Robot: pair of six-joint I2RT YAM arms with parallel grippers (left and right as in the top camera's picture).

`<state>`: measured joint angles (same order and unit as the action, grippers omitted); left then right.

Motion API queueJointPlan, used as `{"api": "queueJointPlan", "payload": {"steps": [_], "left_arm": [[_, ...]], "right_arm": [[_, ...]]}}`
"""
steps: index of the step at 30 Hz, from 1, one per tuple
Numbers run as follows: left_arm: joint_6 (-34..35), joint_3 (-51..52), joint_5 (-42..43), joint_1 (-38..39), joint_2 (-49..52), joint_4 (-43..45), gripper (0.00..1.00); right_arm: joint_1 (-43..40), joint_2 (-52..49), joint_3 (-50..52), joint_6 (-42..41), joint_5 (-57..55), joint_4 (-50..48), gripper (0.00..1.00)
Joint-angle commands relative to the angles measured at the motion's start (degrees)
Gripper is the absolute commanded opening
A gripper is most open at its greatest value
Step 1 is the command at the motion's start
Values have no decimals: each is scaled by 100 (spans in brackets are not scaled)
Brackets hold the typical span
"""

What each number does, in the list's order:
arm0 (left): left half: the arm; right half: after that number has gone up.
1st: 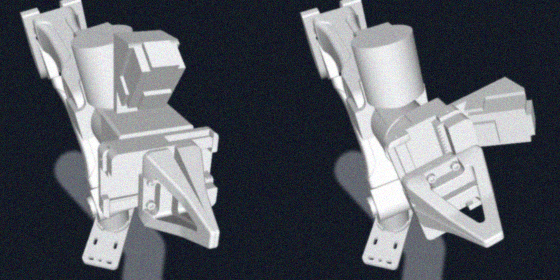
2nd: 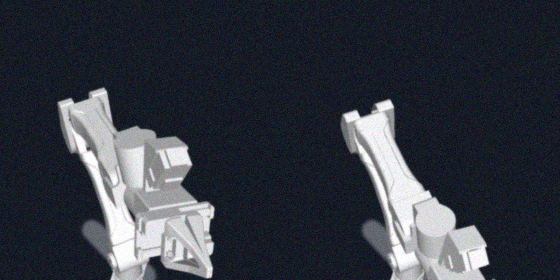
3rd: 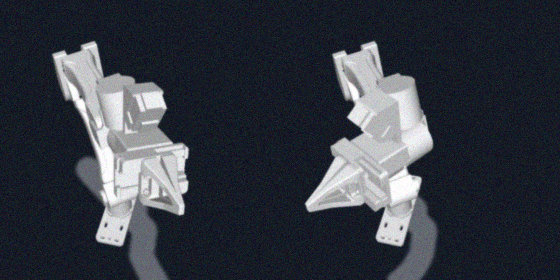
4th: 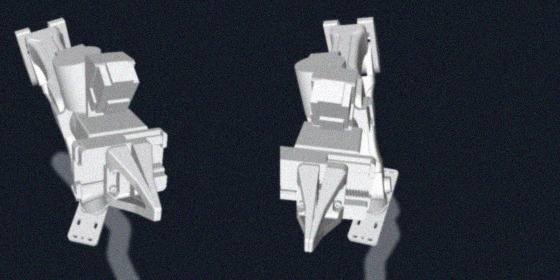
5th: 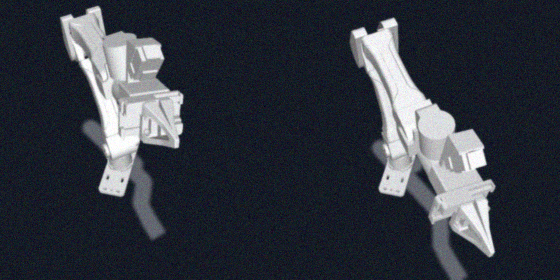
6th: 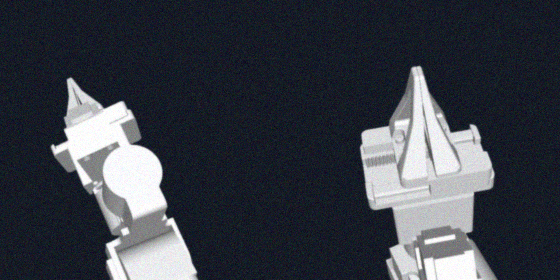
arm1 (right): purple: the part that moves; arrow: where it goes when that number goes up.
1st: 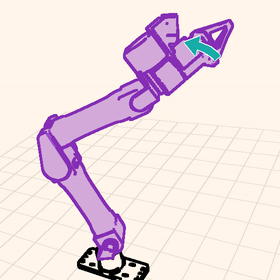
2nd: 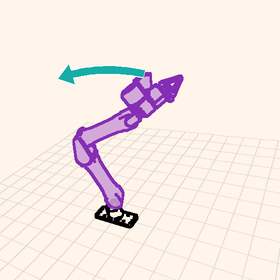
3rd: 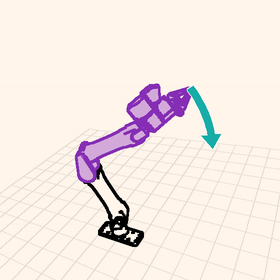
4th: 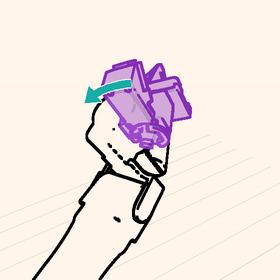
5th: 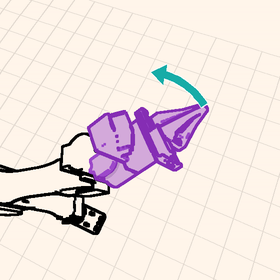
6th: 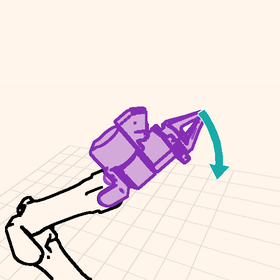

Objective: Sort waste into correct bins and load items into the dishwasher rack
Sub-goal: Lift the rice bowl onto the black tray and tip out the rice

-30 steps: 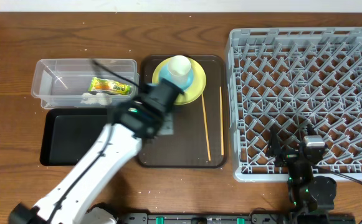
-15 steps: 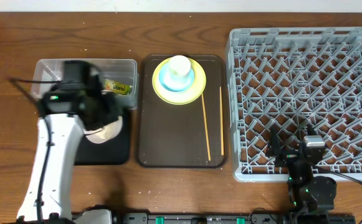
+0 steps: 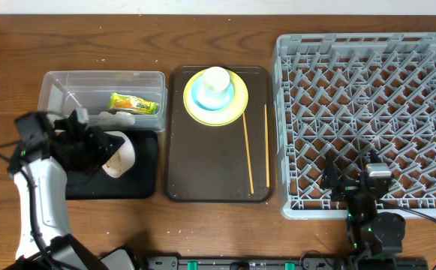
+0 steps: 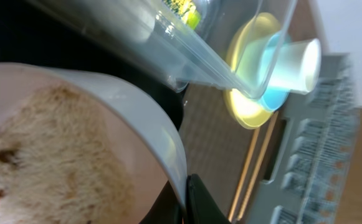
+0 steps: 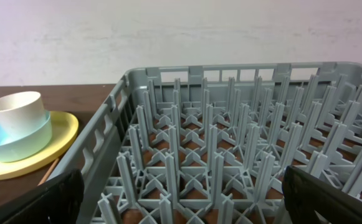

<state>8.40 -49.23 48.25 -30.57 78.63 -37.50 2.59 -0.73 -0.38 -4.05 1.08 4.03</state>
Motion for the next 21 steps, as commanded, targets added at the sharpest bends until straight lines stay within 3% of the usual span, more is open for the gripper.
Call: {"api": "queueJointPlan", "payload": {"steps": [1,8,21], "left_arm": [[-289,400,1615,-400,-20,474,6],[-282,671,2990,-966,-17,979,6],[-214,671,3429,-1316,-17,979,6]], "right_arm": [[-74,-2,7,46,0,22,99],[-74,-17,7,46,0,22,99],[-74,-20,7,46,0,22,99]]}}
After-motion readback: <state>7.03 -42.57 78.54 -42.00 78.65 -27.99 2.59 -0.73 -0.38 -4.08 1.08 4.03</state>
